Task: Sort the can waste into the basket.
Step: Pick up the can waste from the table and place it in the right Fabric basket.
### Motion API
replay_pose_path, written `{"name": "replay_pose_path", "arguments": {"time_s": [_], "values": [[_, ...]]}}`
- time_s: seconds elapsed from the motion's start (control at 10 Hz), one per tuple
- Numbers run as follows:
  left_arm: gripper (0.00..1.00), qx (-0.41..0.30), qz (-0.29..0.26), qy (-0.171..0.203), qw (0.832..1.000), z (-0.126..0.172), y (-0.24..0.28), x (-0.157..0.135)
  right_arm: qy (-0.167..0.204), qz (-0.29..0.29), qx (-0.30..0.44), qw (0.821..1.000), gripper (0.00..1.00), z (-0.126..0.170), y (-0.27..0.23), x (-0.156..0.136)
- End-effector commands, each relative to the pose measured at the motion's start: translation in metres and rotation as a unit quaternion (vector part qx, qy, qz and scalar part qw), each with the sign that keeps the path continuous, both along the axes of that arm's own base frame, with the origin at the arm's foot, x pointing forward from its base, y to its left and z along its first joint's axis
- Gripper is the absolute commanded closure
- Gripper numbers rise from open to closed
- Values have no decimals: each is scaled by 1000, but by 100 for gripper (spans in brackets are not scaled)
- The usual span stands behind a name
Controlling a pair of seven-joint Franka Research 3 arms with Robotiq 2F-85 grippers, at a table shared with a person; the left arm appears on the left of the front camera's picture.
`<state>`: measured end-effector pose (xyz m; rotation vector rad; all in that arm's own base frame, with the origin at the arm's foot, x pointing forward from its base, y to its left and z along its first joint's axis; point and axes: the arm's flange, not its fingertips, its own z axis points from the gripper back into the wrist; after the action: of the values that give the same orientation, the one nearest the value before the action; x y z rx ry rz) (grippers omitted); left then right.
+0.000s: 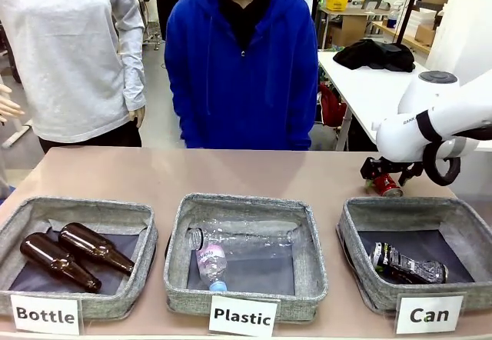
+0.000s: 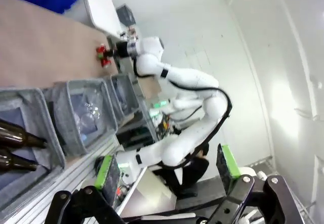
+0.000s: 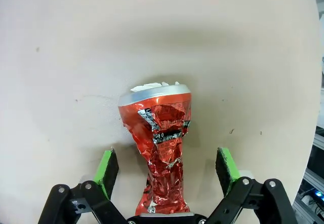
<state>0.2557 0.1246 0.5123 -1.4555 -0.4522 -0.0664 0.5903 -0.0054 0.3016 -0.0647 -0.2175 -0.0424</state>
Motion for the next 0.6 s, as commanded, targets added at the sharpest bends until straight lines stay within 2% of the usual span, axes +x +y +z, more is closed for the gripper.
{"name": "replay_pose_path", "arguments": {"time_s": [0.0, 0.1, 0.2, 0.4, 0.5], "values": [[0, 62, 13, 2, 998, -18, -14, 16, -14, -22, -15, 1000, 0, -1, 7, 5], [0, 73, 18, 16, 997, -28, -15, 21, -14, -22, -14, 1000, 0, -1, 7, 5], [0, 25, -6, 5, 1000, -9, -12, 13, -13, -20, -13, 1000, 0, -1, 7, 5], [0, 25, -6, 5, 1000, -9, -12, 13, -12, -18, -15, 1000, 0, 0, 7, 5], [0, 25, -6, 5, 1000, -9, -12, 13, -14, -22, -22, 999, 56, 0, 6, 5]]}}
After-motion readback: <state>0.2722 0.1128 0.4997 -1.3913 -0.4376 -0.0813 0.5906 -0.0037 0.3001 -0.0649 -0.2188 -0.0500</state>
